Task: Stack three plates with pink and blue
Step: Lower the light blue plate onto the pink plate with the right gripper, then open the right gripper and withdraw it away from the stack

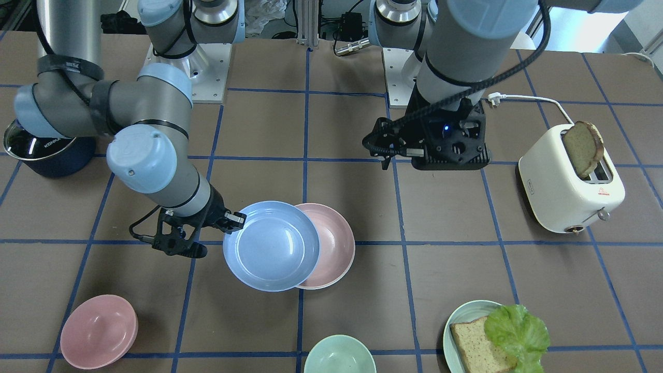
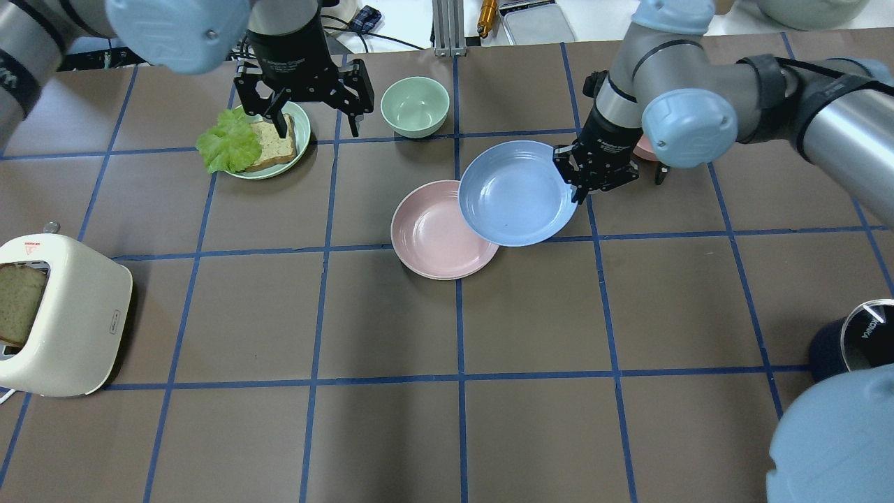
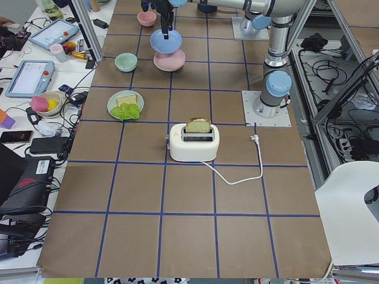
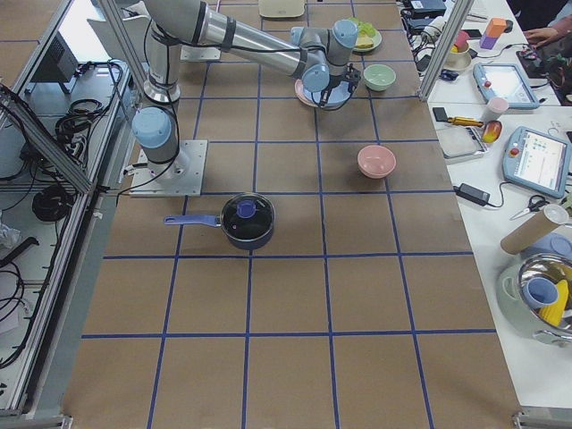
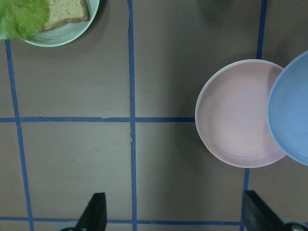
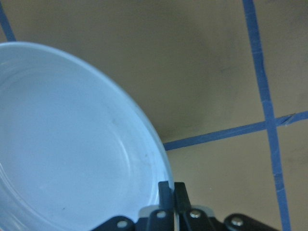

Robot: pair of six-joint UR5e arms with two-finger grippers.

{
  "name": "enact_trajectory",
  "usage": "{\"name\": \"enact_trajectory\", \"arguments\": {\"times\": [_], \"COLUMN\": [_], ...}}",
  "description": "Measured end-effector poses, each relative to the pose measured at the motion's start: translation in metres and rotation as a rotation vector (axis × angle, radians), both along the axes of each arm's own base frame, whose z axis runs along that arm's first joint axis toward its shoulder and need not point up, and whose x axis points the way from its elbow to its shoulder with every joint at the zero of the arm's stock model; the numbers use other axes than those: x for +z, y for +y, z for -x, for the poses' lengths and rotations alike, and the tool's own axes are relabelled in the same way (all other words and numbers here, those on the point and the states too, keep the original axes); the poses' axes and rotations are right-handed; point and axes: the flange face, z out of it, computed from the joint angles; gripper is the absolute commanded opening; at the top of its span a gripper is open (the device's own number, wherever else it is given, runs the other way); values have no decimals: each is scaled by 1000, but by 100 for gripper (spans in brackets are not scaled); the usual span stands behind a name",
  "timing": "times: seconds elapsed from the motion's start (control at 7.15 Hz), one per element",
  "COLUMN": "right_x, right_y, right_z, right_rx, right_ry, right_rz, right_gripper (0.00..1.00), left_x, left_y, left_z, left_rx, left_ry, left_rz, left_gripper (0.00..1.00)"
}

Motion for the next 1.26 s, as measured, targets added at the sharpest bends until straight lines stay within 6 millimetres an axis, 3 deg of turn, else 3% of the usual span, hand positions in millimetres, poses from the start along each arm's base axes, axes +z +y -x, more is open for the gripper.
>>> {"name": "enact_trajectory", "arguments": {"times": [0.14,0.28,0.42,0.56,0.84,0.98,1.26], "right_x": [-7,-16,-25,-30,-28,-15,40], "right_y": [5,9,11,13,7,-5,-45], "right_z": [-22,-36,-43,-45,-41,-33,3], "right_rx": [-17,-27,-36,-46,-58,-55,-2], "right_ry": [6,12,16,20,50,57,63], "right_rz": [-7,-11,-16,-20,2,29,60], "right_gripper": [0,16,72,100,100,100,100], "left_x": [4,2,0,-4,-9,-8,-6], "left_y": [8,13,20,27,40,41,42], "left_z": [-5,-9,-12,-14,-21,-29,-34], "left_rx": [-13,-21,-22,-21,-11,4,15], "left_ry": [4,4,2,2,3,3,3], "left_rz": [13,23,25,20,13,17,21], "left_gripper": [100,100,100,100,100,100,100]}}
